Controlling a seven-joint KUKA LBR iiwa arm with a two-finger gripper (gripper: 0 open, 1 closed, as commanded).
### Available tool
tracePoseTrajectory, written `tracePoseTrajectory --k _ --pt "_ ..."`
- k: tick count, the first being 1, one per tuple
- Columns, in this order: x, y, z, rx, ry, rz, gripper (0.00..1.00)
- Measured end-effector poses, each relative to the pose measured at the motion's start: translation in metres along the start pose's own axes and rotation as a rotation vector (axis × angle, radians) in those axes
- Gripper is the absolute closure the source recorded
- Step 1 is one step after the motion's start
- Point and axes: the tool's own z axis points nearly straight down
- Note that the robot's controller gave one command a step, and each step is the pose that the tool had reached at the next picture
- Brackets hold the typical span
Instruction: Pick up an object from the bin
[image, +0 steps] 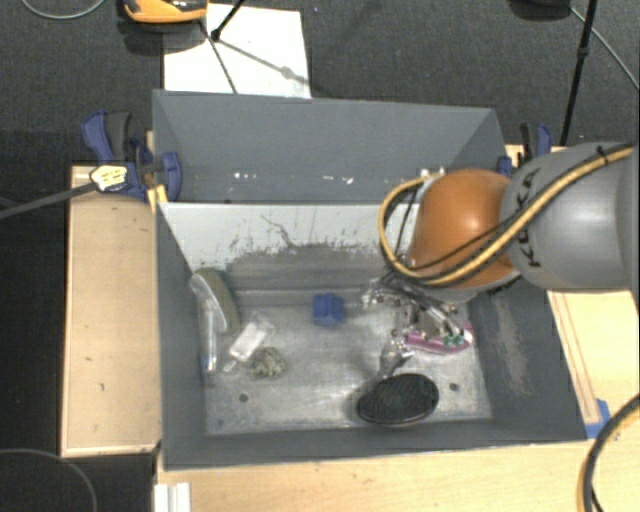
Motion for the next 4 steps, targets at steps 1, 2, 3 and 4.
tracePoseTrajectory --k 1,2,3,4 --pt "0.082 0.006 -0.045 -0.002 0.0 -0.057 0.0" --pt "0.079 0.007 -0.043 -0.002 -0.003 -0.052 1.0" --pt "0.079 0.007 -0.043 -0.002 -0.002 -0.049 0.0" --pt "0.083 -0.038 0.019 -0.002 -0.01 0.139 0.0"
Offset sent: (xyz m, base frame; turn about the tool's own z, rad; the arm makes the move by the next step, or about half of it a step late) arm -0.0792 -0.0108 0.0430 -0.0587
